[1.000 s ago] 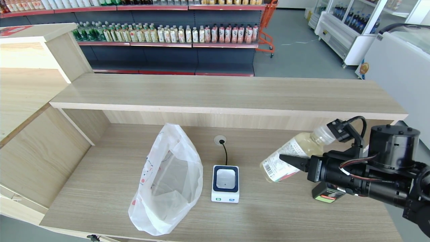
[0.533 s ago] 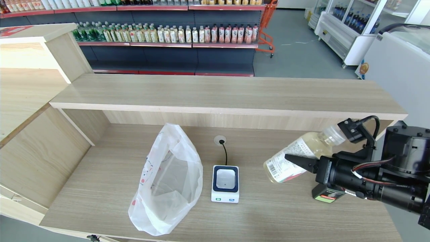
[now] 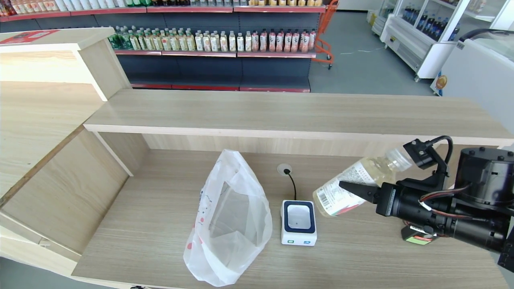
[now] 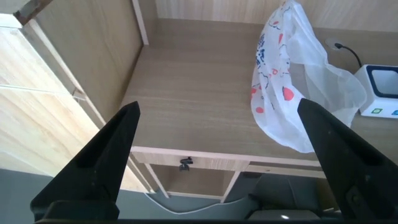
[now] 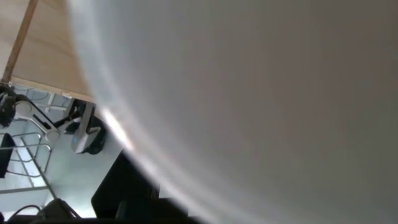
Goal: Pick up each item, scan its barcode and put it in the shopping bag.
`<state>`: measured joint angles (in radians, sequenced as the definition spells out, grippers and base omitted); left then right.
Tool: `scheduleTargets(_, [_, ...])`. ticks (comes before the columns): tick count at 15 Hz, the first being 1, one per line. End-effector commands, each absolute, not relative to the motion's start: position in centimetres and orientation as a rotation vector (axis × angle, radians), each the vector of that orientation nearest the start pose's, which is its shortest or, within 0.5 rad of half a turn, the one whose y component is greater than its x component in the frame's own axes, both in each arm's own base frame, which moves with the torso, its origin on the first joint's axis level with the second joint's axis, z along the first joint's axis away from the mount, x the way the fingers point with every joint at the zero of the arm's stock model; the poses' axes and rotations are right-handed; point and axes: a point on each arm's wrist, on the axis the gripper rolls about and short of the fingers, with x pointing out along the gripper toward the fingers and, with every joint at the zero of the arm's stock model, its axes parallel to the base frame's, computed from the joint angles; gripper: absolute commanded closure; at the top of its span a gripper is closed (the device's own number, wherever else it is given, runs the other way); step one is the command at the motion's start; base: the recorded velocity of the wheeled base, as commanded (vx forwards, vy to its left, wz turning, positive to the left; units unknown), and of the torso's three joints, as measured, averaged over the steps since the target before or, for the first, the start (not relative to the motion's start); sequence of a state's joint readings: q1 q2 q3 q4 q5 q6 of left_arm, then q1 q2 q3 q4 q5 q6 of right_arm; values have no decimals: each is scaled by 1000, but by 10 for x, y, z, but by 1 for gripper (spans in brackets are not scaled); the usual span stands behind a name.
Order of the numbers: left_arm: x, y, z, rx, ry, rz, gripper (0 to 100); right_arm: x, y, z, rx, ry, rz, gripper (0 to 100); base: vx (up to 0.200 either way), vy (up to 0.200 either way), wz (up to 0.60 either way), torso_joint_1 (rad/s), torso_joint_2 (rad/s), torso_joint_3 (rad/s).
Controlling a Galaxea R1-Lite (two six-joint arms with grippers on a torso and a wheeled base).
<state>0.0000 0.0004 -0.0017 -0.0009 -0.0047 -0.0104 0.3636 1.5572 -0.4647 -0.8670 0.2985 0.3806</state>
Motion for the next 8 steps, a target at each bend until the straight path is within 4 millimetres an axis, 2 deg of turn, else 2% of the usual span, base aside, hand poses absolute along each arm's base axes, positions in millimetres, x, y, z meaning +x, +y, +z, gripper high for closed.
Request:
scheduleTargets(1, [-23, 0, 76, -11, -3, -5, 0, 232, 95, 150, 356, 380, 602, 100, 0, 200, 0, 2, 2, 7])
scheduleTargets(5, [-23, 0, 76, -9, -3, -6, 0, 255, 110, 130, 347, 451, 606, 100, 0, 200, 0, -2, 4, 4])
scheduleTargets(8, [-23, 0, 76, -11, -3, -6, 0, 260, 124, 116, 334, 503, 628, 100, 0, 0, 0, 0, 0, 0])
